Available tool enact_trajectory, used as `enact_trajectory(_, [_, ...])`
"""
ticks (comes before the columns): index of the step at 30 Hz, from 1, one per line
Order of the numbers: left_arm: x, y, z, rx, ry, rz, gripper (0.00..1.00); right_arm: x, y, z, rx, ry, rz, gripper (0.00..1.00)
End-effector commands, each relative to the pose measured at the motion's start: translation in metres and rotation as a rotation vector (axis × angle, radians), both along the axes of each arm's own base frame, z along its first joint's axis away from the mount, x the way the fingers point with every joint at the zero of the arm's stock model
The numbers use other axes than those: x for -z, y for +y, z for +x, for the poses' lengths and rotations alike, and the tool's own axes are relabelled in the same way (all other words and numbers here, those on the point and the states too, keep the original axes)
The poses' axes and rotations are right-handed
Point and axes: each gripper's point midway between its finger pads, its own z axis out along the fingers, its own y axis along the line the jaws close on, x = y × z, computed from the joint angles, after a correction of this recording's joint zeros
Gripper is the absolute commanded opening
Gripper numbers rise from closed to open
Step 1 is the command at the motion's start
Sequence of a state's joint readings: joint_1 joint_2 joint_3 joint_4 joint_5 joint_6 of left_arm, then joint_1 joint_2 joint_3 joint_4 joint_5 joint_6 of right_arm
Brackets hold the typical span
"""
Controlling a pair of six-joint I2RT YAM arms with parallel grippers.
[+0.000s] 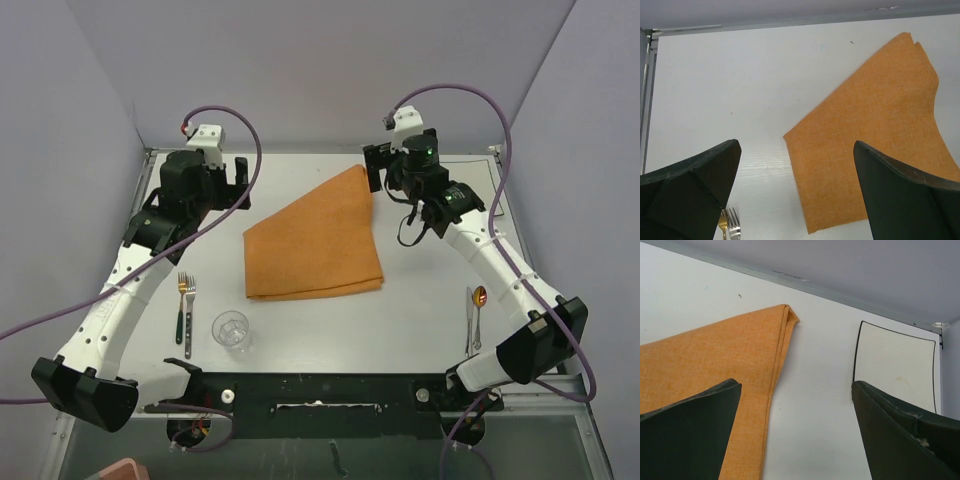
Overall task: Set the dinner table for one person
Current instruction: Flatten out the napkin at the center of the board.
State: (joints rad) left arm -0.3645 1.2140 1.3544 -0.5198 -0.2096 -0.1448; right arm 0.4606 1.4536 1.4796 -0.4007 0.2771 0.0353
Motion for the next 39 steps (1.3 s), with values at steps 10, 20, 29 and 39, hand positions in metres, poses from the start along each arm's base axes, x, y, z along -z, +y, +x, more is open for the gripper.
enact_trajectory(10, [0.094, -0.017, -0.030, 0.012, 0.353, -0.138, 0.98, -0.016, -0.031, -0.019, 0.145, -0.061, 0.072, 0.98])
enact_trajectory(20, [0.186, -0.016, -0.047, -0.096, 0.630, -0.395, 0.88, -0.026, -0.046, -0.022, 0.180, -0.037, 0.183, 0.98])
enact_trajectory(29, [0.226, -0.035, -0.053, -0.071, 0.721, -0.508, 0.86, -0.025, -0.049, -0.028, 0.185, -0.027, 0.174, 0.98])
enact_trajectory(39, [0.247, -0.034, -0.056, -0.090, 0.746, -0.500, 0.85, -0.017, -0.057, -0.028, 0.209, -0.009, 0.159, 0.98])
